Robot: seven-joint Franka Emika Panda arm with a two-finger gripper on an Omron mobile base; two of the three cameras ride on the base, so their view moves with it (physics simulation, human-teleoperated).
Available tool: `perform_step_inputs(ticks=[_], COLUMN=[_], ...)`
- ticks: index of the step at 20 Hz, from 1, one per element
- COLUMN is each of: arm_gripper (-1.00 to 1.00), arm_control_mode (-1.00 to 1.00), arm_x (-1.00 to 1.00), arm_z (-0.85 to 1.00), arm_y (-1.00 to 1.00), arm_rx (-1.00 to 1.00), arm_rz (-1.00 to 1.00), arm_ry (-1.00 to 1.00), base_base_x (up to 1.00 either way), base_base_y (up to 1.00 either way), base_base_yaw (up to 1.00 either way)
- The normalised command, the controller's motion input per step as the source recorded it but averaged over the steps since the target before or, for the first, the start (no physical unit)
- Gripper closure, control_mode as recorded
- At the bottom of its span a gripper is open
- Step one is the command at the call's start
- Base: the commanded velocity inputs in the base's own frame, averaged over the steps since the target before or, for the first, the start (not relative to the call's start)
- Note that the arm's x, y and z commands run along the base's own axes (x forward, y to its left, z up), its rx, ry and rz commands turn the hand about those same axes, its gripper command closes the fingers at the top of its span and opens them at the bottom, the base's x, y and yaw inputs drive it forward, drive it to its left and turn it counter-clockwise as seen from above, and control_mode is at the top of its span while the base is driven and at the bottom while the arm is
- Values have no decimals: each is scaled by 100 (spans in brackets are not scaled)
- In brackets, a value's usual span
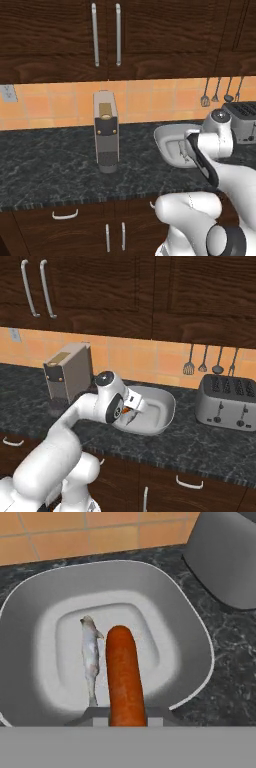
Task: Place one carrot and one fish in each tupperware on the nearby counter, to pack two identical lunches.
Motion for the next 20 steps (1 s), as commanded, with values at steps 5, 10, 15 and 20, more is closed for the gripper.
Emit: perform_step_inputs(ticks=[5,10,15,20], arm_gripper=[100,100,100,-100], arm_control_mode=[-100,-100,-100,-100], arm_x=[85,60,44,50], arm_z=[-63,-50,-44,-43], arm_y=[-35,-21,-9,-2], arm_rx=[5,2,0,0], arm_rz=[0,0,0,0], arm_ry=[17,10,2,0], base_base_x=[0,0,0,0], base_base_y=[0,0,0,0], base_base_yaw=[0,0,0,0])
